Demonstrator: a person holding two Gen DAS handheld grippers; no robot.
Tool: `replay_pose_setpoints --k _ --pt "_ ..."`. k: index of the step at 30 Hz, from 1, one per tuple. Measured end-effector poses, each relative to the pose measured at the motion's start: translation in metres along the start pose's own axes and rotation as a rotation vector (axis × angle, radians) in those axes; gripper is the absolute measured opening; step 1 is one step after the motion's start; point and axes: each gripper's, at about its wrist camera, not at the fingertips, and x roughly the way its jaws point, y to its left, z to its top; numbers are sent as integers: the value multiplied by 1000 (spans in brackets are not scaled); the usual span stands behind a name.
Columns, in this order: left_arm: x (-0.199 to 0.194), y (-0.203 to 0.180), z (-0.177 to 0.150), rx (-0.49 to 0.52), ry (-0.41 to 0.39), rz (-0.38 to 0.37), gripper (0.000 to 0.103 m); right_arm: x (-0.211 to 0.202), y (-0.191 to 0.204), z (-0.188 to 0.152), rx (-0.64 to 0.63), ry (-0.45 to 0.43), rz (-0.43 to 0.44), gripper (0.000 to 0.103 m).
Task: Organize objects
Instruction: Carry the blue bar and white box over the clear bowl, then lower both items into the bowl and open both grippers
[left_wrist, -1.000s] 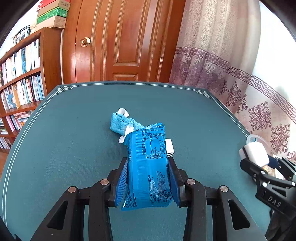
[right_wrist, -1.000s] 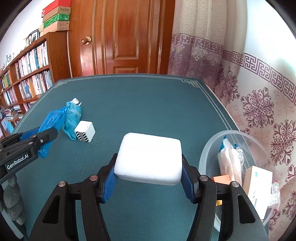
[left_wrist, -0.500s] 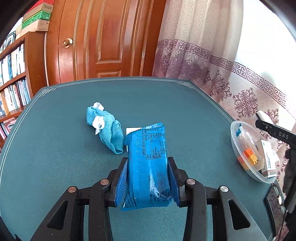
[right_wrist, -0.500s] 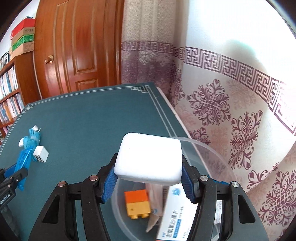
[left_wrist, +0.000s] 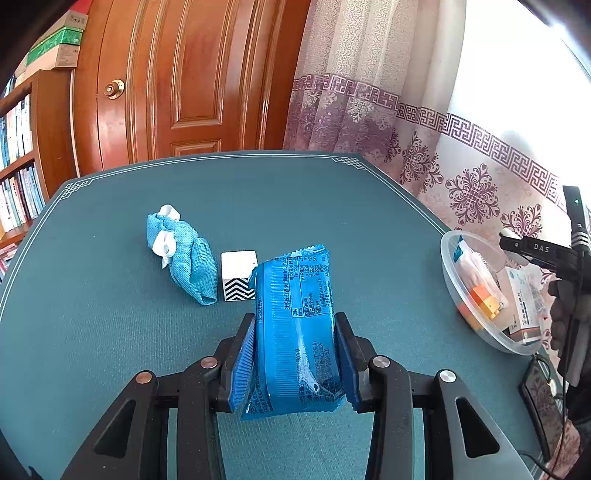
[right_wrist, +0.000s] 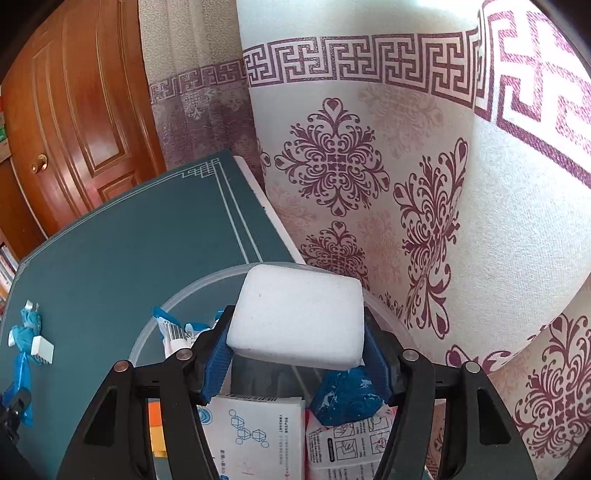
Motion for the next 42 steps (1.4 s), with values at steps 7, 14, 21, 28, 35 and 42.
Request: replay_pose_setpoints --k 7,14,21,28,35,42 --pt "2 -18 5 37 11 -3 43 -13 -3 -6 -20 -37 24 68" --pt "7 -58 15 99 11 -55 43 -43 2 -25 -102 -106 34 68" --pt "22 -107 27 163 34 -120 43 -63 -5 -43 -138 -130 83 68" --pt "37 -150 39 208 43 -175 43 -77 -15 -52 -148 -151 125 68" --pt "57 -183 52 233 57 -222 43 -76 -26 -58 -136 -149 155 68" --pt "71 -214 61 285 54 -252 43 -70 -35 -63 -113 -144 176 68"
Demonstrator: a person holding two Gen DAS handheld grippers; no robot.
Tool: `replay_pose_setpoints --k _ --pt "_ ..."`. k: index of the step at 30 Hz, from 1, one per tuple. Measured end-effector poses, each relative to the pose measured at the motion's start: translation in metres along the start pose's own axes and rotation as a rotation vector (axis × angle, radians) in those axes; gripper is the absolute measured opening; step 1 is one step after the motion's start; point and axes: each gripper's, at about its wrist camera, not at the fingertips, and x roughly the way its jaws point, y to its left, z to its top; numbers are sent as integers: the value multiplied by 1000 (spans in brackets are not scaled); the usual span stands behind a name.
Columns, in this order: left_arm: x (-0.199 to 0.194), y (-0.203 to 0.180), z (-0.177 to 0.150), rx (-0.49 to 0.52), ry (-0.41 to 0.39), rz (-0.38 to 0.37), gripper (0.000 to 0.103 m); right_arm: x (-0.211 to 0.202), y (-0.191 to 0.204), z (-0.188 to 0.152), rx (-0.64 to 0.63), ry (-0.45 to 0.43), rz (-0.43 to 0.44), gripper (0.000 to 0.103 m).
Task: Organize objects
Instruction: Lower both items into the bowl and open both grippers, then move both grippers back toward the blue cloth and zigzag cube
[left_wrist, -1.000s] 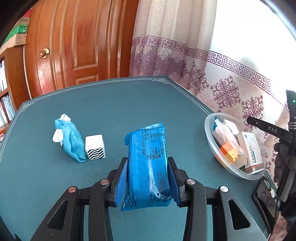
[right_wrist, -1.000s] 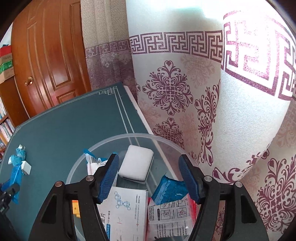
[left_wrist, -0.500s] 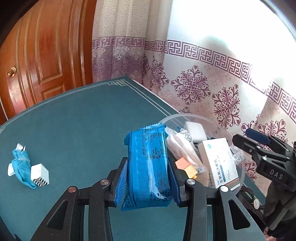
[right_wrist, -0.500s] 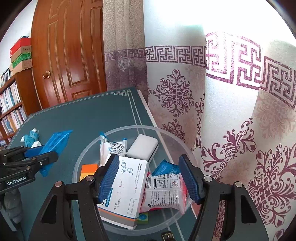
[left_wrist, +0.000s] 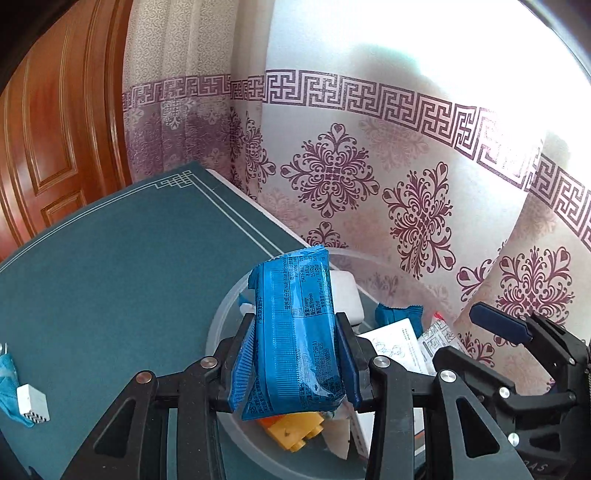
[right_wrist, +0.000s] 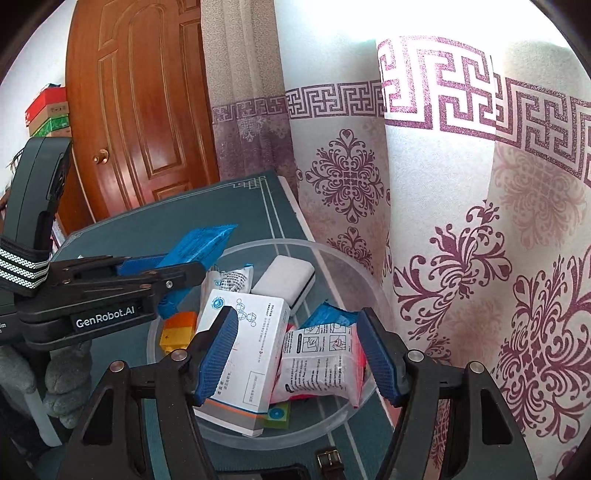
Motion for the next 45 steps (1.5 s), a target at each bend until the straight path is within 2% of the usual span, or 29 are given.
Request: replay_pose_setpoints --k 3,7,10,16,22,30,36,40,45 --pt "8 -7 4 14 4 -12 45 -1 -2 -2 8 -5 5 68" --pt "12 -7 6 -7 -3 -18 67 -1 -3 -4 7 -8 6 68" --pt "9 -3 5 -28 -6 -16 72 -1 -4 -4 13 -9 13 68" --pt "0 6 3 -56 -30 26 88 -3 -2 -5 18 -9 19 68" --pt "-11 10 0 -47 -59 102 100 -4 2 -7 20 -5 21 69" --pt "-20 17 -7 -25 -67 203 102 -5 7 -10 24 9 25 71" --pt "-27 29 -13 -46 -65 228 102 -5 14 -9 21 11 28 73" --pt "-33 38 -19 -66 -66 248 102 -5 19 -10 33 13 37 80" --pt "-39 51 -26 -91 -68 290 102 -4 29 -10 29 17 47 81"
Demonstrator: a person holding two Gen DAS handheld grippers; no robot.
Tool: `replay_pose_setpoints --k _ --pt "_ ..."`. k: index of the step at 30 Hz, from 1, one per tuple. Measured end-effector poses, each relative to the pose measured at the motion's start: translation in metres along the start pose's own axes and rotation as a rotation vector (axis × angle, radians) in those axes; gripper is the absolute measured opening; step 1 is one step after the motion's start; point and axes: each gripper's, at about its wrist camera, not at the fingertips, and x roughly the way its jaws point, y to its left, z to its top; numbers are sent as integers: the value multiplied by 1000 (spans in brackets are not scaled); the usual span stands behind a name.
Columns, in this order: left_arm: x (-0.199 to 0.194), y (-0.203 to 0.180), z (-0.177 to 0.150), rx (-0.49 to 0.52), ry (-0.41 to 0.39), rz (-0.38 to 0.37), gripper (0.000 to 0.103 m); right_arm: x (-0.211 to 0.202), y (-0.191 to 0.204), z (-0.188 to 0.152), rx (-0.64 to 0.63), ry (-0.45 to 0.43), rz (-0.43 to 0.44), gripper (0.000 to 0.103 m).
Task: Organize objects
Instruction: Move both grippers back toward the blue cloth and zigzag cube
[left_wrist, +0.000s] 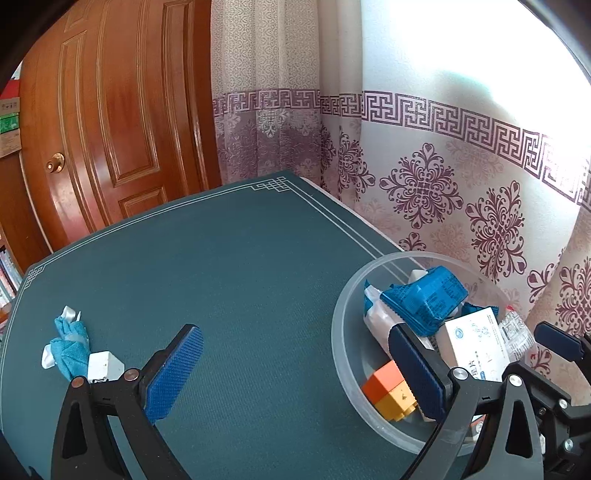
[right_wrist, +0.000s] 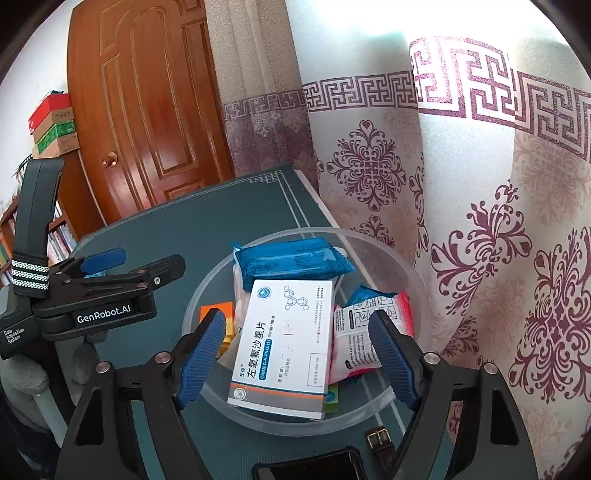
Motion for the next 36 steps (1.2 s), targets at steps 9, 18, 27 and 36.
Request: replay_pose_setpoints --k 9,18,27,36 --pt "-5 21 -10 -29 -4 40 102 1 22 -3 -12 5 23 81" --pt "-10 53 -14 -81 -17 82 102 8 51 -7 -35 26 63 81" --pt "-9 107 -14 -174 -19 212 102 25 97 -17 -78 74 144 82" --pt "-3 174 -22 -315 21 335 102 41 138 -30 -125 125 218 82"
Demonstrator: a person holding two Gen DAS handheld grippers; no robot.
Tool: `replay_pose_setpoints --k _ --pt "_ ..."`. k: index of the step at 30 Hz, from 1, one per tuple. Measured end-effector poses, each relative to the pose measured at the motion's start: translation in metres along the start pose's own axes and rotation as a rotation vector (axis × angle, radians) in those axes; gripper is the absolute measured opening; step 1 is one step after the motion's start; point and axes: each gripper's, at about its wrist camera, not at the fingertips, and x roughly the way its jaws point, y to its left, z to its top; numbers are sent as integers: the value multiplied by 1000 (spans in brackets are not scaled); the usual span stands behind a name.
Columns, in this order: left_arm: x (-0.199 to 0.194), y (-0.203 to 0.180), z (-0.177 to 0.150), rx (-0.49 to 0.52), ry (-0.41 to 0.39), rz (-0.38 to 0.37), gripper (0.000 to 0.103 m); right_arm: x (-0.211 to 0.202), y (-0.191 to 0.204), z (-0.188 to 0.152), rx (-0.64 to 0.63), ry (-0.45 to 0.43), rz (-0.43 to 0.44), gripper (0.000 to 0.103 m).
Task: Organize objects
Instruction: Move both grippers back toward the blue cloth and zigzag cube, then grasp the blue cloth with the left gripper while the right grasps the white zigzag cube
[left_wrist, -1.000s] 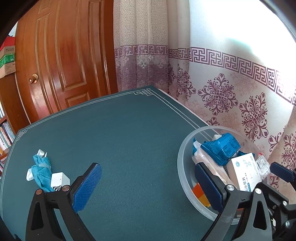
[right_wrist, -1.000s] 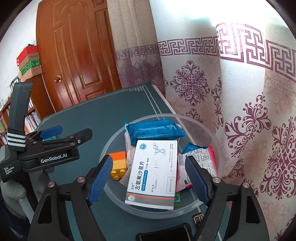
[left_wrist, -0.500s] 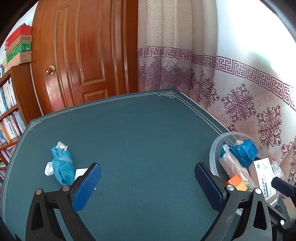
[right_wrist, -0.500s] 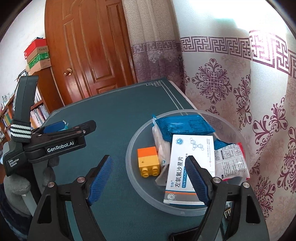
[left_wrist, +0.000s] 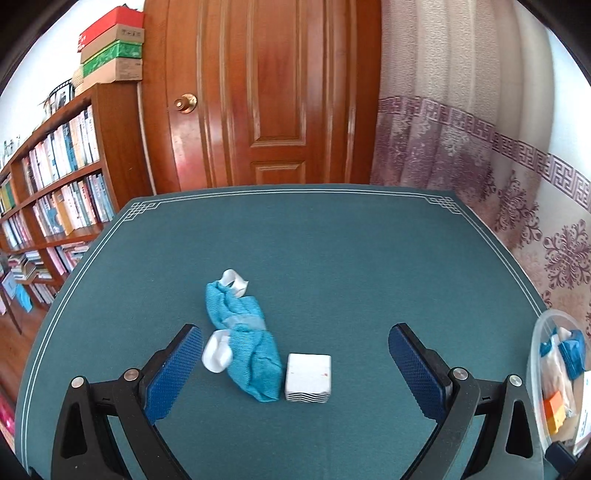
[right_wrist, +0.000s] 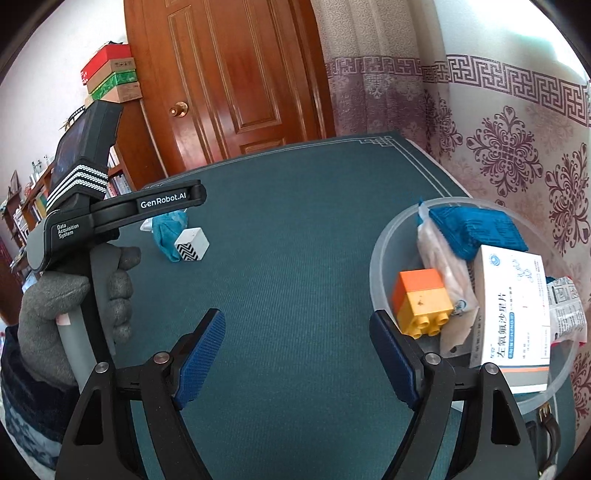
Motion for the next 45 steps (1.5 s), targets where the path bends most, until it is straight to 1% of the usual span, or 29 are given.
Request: replay_pose_setpoints --k 5,9,15,18,21,23,24,26,28,32,34,37,40,45 --pt "13 29 1 -75 32 17 102 9 10 1 -3 18 5 82" --pt "22 45 1 -115 50 22 102 15 17 4 7 29 10 82" --pt "30 58 3 -161 72 -8 102 27 29 8 4 58 29 82" --pt "39 59 5 -155 87 -9 102 31 32 8 -4 70 30 82" --pt "52 57 7 -124 140 11 102 34 30 9 6 78 29 82" --pt "60 56 7 -123 171 11 102 36 29 9 14 81 24 81" --pt "63 56 7 -127 179 7 99 36 28 10 19 84 21 81" --pt "68 57 7 -126 197 2 90 37 27 11 24 87 15 82" --pt "72 58 6 -123 217 -23 76 39 28 12 24 90 8 82" --pt "70 59 3 -129 217 -68 65 42 32 15 18 96 -3 82" --pt "67 60 2 -129 213 -103 51 46 36 16 8 100 -7 81" --pt "62 65 2 -136 207 -128 48 52 44 18 -13 114 -10 82" --pt "57 73 4 -155 193 -148 47 62 53 22 -22 128 1 82" --pt "44 90 11 -200 147 -146 47 80 73 32 -54 129 15 82"
